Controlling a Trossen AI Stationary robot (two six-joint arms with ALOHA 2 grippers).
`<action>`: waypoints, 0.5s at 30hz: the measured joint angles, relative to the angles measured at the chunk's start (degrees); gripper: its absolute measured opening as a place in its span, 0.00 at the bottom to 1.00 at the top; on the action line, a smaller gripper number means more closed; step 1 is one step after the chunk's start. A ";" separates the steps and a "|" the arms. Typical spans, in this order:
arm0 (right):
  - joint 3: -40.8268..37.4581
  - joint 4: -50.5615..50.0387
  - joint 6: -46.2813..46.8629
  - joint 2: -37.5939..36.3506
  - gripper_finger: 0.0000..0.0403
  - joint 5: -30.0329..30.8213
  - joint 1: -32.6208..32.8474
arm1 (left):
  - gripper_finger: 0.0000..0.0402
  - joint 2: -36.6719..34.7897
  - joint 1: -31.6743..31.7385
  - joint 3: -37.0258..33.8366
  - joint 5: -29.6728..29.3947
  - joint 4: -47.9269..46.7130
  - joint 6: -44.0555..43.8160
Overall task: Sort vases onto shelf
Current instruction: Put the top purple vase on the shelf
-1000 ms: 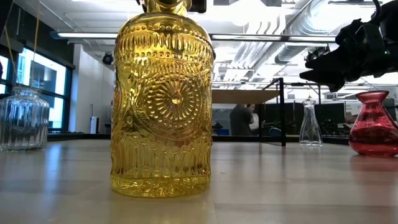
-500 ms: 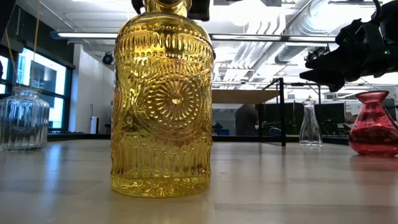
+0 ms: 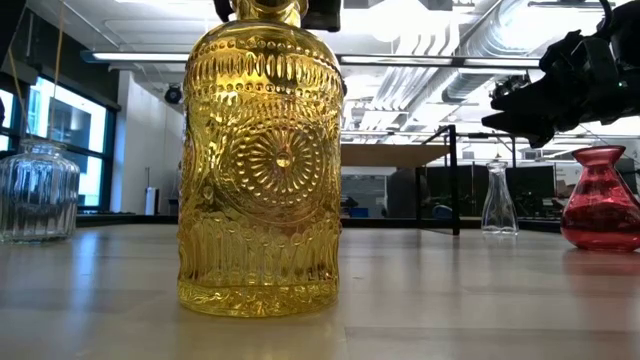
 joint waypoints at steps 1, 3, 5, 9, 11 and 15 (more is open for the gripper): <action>0.00 0.00 0.00 0.00 0.52 0.00 0.00 | 0.05 0.02 -0.01 -0.03 -0.11 0.06 0.16; 0.00 0.00 0.00 0.00 0.52 0.00 -0.01 | 0.05 0.04 -0.01 -0.03 -0.37 0.22 0.17; -0.02 0.00 0.00 0.00 0.52 0.00 -0.01 | 0.05 -0.24 -0.14 -0.10 -0.89 0.29 0.36; -0.01 0.00 0.01 0.00 0.52 0.00 -0.01 | 0.04 -0.41 -0.37 0.87 -2.03 -1.33 1.03; -0.02 0.00 0.00 0.00 0.52 0.00 0.00 | 0.03 -0.28 -0.33 2.25 -2.21 -3.14 1.05; -0.01 0.00 0.00 0.00 0.52 0.00 -0.02 | 0.01 -0.28 -0.43 4.77 -2.08 -6.06 2.42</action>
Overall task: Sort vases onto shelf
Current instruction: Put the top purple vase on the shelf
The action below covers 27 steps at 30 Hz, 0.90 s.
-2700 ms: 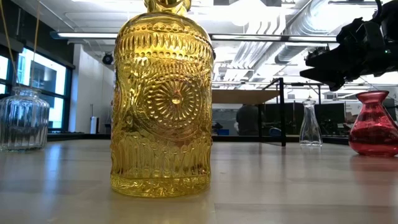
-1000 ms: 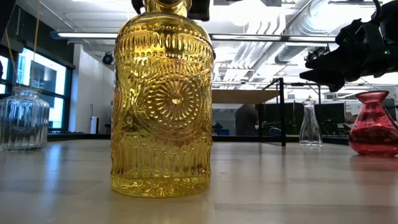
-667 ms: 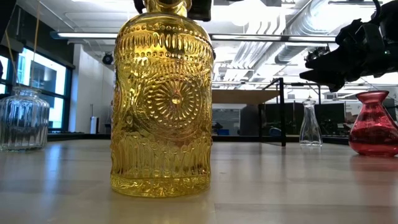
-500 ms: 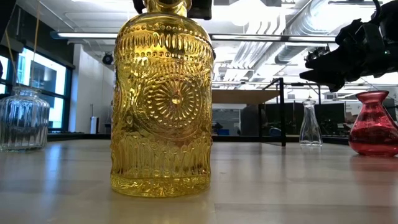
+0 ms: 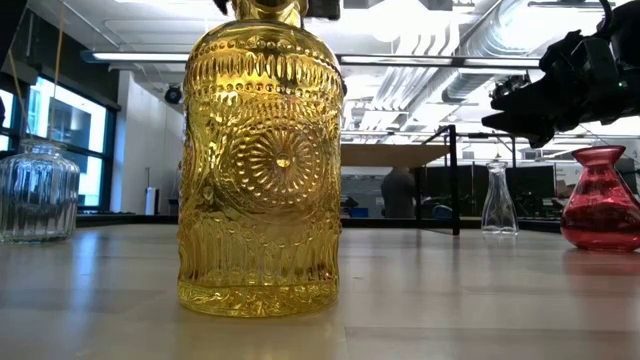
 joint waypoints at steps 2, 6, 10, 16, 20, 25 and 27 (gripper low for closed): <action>0.00 0.00 0.00 0.00 0.52 0.00 0.02 | 0.01 0.00 0.00 1.46 0.00 -2.16 0.13; 0.00 0.00 0.00 0.00 0.52 -0.02 0.00 | 0.01 -0.13 0.25 2.61 -2.05 -3.01 0.59; -0.01 0.00 0.00 0.00 0.52 0.00 0.01 | 0.01 -0.15 0.19 2.66 -2.92 -3.20 1.10; -0.01 0.00 0.00 0.00 0.52 -0.02 0.02 | 0.01 -0.39 0.21 3.32 -3.26 -4.82 1.22; -0.01 0.00 0.00 0.00 0.52 0.00 0.01 | 0.01 -0.70 0.19 6.41 -6.20 -8.13 3.03; -0.01 0.00 0.00 0.02 0.52 -0.02 0.02 | 0.01 -0.70 0.97 11.78 -11.95 -12.39 6.25; 0.00 0.00 0.00 0.02 0.52 0.00 0.02 | 0.01 -0.72 1.70 13.63 -13.23 -13.76 7.08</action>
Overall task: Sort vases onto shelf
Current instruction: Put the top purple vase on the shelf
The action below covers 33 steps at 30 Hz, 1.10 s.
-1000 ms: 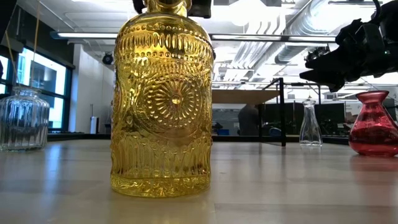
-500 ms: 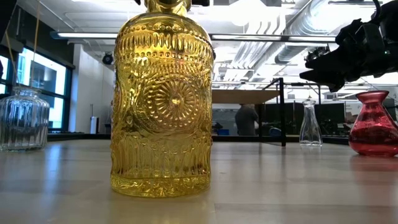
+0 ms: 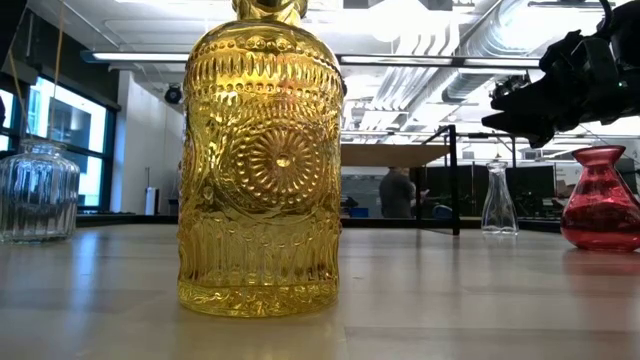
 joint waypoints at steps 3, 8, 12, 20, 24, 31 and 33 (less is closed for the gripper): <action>-0.01 0.00 0.00 0.00 0.52 -0.01 0.00 | 0.01 0.01 1.24 2.32 -0.69 -1.78 0.54; 0.01 0.00 0.00 0.00 0.52 -0.02 0.00 | 0.01 -0.02 2.73 6.26 -1.58 -3.93 2.71; -0.02 0.00 0.00 0.00 0.52 0.00 -0.02 | 0.01 -0.02 3.84 8.80 -4.45 -4.61 5.91; -0.02 0.00 0.00 0.00 0.52 -0.01 -0.02 | 0.01 -0.02 8.83 10.21 -9.44 -4.20 15.03; 0.01 0.00 0.00 0.00 0.52 -0.02 0.00 | 0.02 -0.02 12.30 10.19 -11.59 -1.54 19.62; -0.02 0.00 0.00 0.00 0.52 -0.02 0.00 | 0.02 0.00 18.19 10.21 -10.92 4.24 28.16; -0.01 0.00 0.00 0.00 0.52 -0.02 -0.02 | 0.02 0.39 19.64 10.25 -10.72 5.99 31.12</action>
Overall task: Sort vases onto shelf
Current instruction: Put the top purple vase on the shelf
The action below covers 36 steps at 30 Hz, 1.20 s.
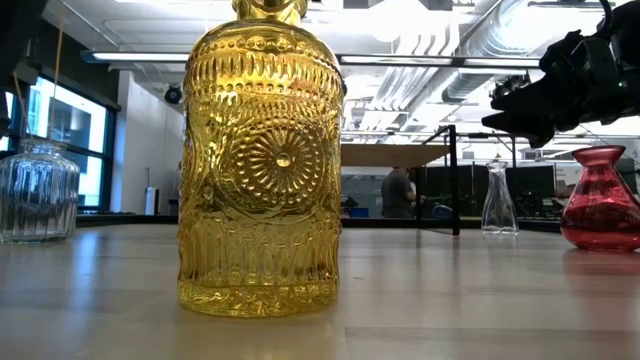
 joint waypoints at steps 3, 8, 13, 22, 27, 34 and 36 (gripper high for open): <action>0.00 0.00 0.00 0.00 0.52 0.02 0.02 | 0.02 0.20 2.27 -0.04 0.54 2.53 4.64; 0.02 0.00 0.00 0.00 0.52 0.02 0.02 | 0.02 0.18 4.91 -0.02 0.81 7.01 9.81; 0.01 0.00 0.00 0.00 0.52 0.00 0.02 | 0.02 0.23 7.07 0.00 3.99 8.07 12.64; 0.01 0.00 0.00 -0.01 0.52 0.02 0.00 | 0.02 1.07 10.44 -0.04 9.45 6.85 18.82; 0.01 0.00 0.00 0.00 0.52 0.00 0.02 | 0.02 1.05 11.21 -0.04 11.07 6.34 21.48; 0.01 0.00 0.00 0.00 0.52 0.02 0.01 | 0.02 1.05 11.47 -0.04 13.75 5.98 23.52; 0.00 0.00 0.01 0.00 0.52 0.01 0.00 | 0.02 1.05 11.47 -0.04 14.22 6.01 23.62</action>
